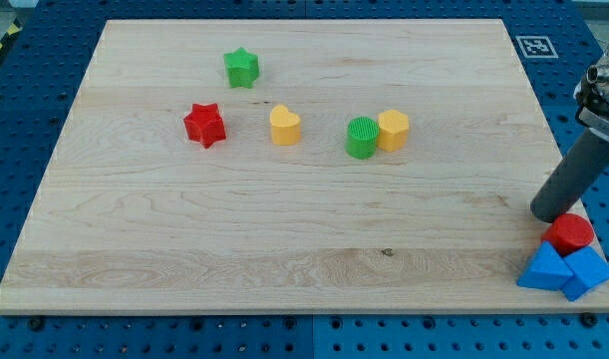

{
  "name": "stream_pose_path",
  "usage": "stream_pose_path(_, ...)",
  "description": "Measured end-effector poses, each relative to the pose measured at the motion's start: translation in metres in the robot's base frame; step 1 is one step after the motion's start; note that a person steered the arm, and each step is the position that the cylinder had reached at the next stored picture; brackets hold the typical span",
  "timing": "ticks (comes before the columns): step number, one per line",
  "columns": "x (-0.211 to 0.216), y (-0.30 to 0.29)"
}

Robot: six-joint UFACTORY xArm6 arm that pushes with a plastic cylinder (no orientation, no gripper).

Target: Slide the red star into the group of blocks

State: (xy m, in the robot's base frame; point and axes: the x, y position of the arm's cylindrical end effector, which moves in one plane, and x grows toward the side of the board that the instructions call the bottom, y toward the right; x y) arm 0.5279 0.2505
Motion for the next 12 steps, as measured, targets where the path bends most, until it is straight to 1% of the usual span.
stream_pose_path(1, 0.000, 0.000)
stream_pose_path(2, -0.009, -0.033)
stream_pose_path(3, -0.011, -0.092)
stream_pose_path(4, -0.014, -0.134)
stream_pose_path(6, -0.022, -0.260)
stream_pose_path(7, -0.022, -0.276)
stream_pose_path(8, -0.021, -0.276)
stream_pose_path(9, -0.021, -0.303)
stream_pose_path(10, -0.021, -0.306)
stream_pose_path(11, -0.022, -0.323)
stream_pose_path(12, -0.040, -0.376)
